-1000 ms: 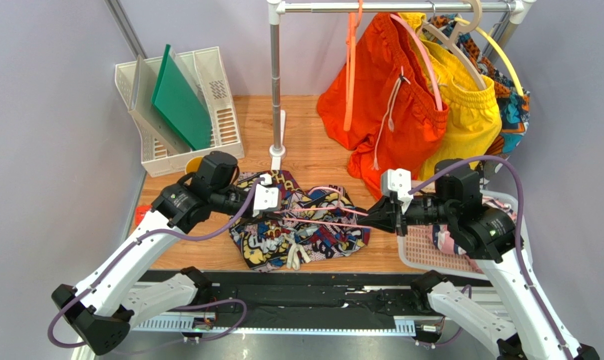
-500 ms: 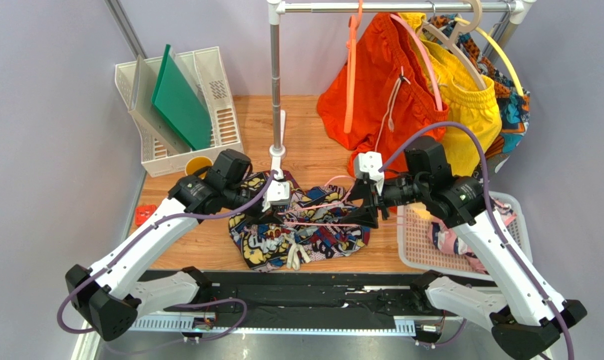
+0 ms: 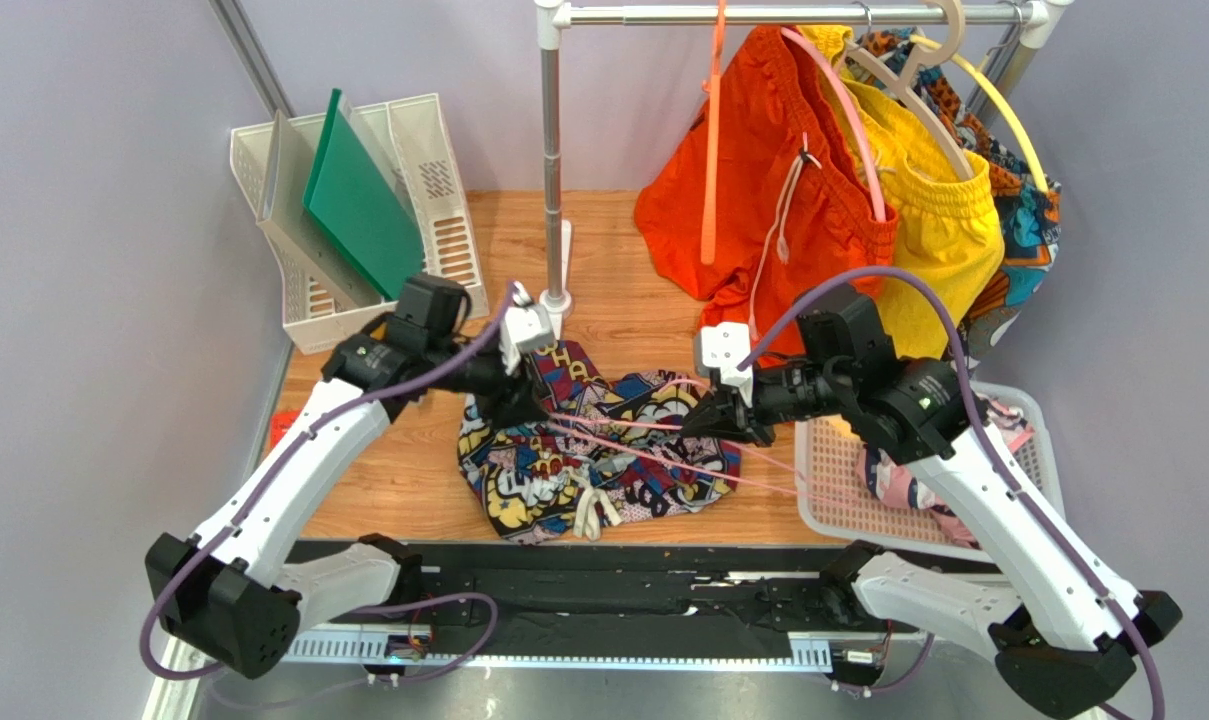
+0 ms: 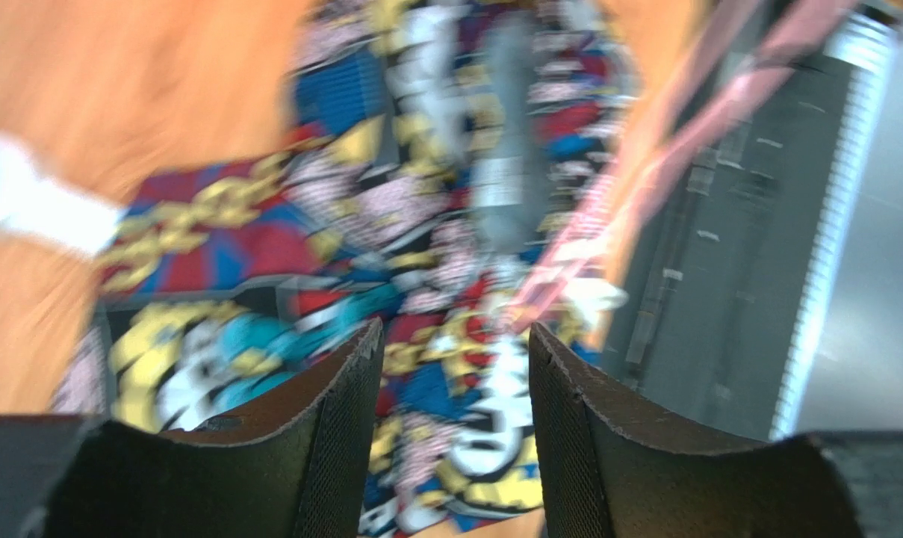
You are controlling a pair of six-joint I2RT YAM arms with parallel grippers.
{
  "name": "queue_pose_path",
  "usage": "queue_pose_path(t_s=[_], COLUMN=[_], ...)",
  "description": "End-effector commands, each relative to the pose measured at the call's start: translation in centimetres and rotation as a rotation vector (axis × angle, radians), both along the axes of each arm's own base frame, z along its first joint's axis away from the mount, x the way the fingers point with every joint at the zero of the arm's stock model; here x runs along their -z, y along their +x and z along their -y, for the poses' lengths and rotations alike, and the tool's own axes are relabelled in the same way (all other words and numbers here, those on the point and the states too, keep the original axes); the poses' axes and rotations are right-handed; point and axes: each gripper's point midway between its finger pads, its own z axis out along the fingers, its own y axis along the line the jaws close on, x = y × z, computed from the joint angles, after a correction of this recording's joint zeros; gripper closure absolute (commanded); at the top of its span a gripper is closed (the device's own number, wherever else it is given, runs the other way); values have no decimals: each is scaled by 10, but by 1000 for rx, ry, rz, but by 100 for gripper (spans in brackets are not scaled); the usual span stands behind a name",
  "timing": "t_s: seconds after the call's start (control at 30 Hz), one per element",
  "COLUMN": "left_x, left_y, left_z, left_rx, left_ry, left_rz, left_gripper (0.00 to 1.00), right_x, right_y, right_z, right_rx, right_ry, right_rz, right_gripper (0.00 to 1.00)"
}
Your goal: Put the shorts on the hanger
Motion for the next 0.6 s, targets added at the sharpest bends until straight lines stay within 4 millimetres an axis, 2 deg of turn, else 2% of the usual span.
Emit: queue_pose_path(t_s=[0.0, 0.07, 0.13, 0.27, 0.37, 0.57], left_x=[3, 20, 39, 90, 108, 128], left_y=[52, 60, 57, 56, 47, 37], left_z=[-13, -12, -17, -41, -49, -62], left_rx=[-150, -146, -123, -161, -166, -190], left_ry=[23, 63, 129, 318, 372, 467], left_rz=[19, -34, -89, -198, -258, -344], left_gripper=[46, 48, 51, 55, 56, 55], right_x=[11, 17, 19, 25, 28, 40], right_y=[-1, 6, 11, 19, 30, 46], right_z=[18, 22, 21, 19, 14, 1], right_rx=[46, 79, 96, 101, 103, 67], right_ry=[-65, -96, -114, -149, -176, -208], right_rz=[56, 64, 52, 41, 40, 29], right_gripper=[100, 100, 100, 100, 100, 100])
